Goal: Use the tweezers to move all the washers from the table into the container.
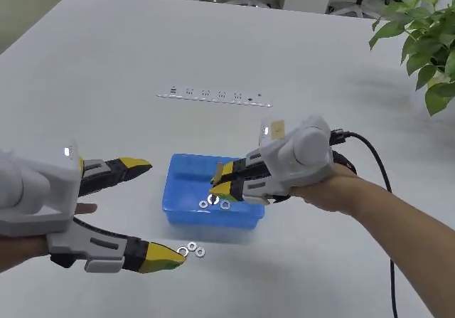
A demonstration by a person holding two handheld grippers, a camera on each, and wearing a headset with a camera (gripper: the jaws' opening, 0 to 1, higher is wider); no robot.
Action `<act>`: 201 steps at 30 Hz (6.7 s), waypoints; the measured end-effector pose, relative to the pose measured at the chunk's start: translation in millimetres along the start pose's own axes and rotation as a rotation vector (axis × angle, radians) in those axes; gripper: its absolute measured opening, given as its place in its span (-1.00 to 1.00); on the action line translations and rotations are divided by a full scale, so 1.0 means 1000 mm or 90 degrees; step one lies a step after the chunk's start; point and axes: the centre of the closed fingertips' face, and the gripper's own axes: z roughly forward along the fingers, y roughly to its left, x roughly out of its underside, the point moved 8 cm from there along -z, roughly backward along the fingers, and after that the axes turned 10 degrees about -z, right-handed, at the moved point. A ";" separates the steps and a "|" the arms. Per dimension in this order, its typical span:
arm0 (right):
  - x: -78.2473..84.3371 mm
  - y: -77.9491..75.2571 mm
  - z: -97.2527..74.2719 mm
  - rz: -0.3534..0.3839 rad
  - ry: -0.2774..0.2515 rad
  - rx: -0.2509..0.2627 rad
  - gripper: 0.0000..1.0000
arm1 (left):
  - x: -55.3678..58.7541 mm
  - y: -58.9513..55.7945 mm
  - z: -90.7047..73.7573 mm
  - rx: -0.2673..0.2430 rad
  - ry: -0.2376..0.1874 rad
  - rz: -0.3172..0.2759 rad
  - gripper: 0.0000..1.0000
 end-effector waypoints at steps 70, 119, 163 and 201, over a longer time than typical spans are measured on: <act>0.022 0.000 0.022 0.020 0.029 -0.006 -0.80 | -0.036 0.037 0.079 0.107 0.057 0.145 -0.89; 0.021 0.013 -0.036 0.098 0.057 0.094 -0.01 | -0.060 0.026 0.044 0.083 0.048 0.121 -0.91; 0.028 0.048 -0.051 0.129 0.041 0.114 0.28 | -0.040 -0.012 0.032 0.115 0.048 0.117 -0.90; 0.032 0.064 -0.044 0.124 0.038 0.091 0.22 | -0.006 -0.015 0.046 0.126 0.074 0.097 -0.90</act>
